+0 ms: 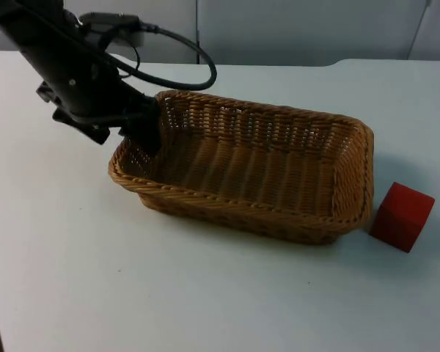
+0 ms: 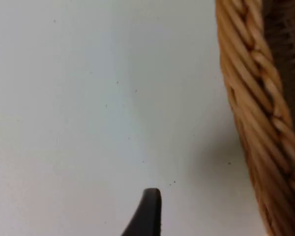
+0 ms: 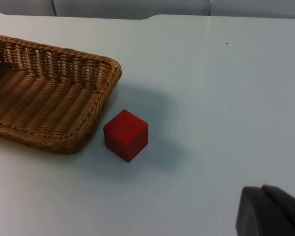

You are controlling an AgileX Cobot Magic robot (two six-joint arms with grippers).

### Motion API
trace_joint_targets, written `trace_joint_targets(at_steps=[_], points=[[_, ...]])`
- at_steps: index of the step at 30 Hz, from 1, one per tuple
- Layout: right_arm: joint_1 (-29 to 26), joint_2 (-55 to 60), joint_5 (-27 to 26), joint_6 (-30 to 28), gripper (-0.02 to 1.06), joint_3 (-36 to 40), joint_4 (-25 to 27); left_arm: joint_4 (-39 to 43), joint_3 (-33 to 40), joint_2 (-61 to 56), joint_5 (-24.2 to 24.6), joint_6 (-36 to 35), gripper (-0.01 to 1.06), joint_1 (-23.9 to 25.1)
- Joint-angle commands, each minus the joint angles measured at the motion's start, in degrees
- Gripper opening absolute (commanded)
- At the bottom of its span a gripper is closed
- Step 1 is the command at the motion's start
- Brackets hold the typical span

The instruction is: Pick up the basket with the left hand and place the cube into the basket with the right hand.

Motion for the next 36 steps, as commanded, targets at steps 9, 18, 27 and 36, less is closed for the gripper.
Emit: trace_joint_targets(at_steps=[9,18,27,36], points=[[0.11,-0.18,-0.56,-0.11,0.00,0.33,0.00,-1.25,-0.55,3.17,-7.07,-5.84,0.00,-0.36],[0.11,-0.18,-0.56,-0.11,0.00,0.33,0.00,-1.25,-0.68,-1.97,-5.87,-18.95,0.00,3.14],[0.11,-0.18,-0.56,-0.11,0.00,0.33,0.00,-1.14,-0.47,-8.02,4.12,-22.49,0.00,4.92],[0.11,-0.18,-0.56,-0.11,0.00,0.33,0.00,-0.93,-0.33,-13.93,9.89,-22.59,0.00,5.05]])
